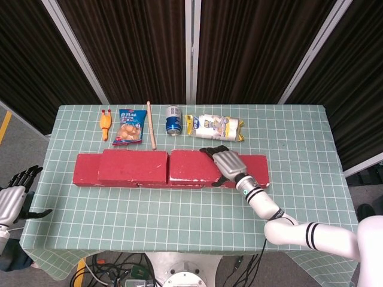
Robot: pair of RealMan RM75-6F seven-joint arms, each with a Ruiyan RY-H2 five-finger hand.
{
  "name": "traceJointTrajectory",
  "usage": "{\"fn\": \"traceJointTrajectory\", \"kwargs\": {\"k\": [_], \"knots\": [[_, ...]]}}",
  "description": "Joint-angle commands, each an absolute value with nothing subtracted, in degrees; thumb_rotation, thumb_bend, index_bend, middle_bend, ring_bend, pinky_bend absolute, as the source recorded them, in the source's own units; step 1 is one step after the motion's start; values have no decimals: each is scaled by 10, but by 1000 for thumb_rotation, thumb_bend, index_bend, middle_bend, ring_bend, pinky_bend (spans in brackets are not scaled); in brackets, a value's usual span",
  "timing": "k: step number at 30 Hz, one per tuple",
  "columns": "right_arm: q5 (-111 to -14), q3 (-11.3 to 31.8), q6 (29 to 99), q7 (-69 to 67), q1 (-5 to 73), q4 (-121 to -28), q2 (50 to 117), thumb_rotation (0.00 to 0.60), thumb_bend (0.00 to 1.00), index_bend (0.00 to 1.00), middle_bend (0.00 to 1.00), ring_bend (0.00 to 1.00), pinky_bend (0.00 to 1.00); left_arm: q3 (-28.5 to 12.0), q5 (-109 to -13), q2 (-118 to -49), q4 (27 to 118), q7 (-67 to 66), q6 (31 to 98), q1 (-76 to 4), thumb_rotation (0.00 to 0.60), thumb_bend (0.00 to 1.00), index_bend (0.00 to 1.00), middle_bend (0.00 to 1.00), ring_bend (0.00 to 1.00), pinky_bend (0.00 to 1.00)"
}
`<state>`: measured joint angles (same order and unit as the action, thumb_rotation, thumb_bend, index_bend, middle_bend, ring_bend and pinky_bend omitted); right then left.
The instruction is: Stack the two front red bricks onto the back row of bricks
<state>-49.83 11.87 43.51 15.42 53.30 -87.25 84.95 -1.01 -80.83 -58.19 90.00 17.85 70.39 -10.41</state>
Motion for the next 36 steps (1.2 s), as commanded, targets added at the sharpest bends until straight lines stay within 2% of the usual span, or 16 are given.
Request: {"fn": "traceJointTrajectory", "kwargs": {"k": [1,36], "knots": [[-496,118,436,155,535,-873,851,600,42,151,259,186,110,-10,-809,-582,899,179,703,-104,600,0,28,0,0,0],[-467,110,442,164,557,-870,859,600,41,151,254,185,104,-8,-805,-586,885,198,692,-105,600,0,28,0,0,0]]}}
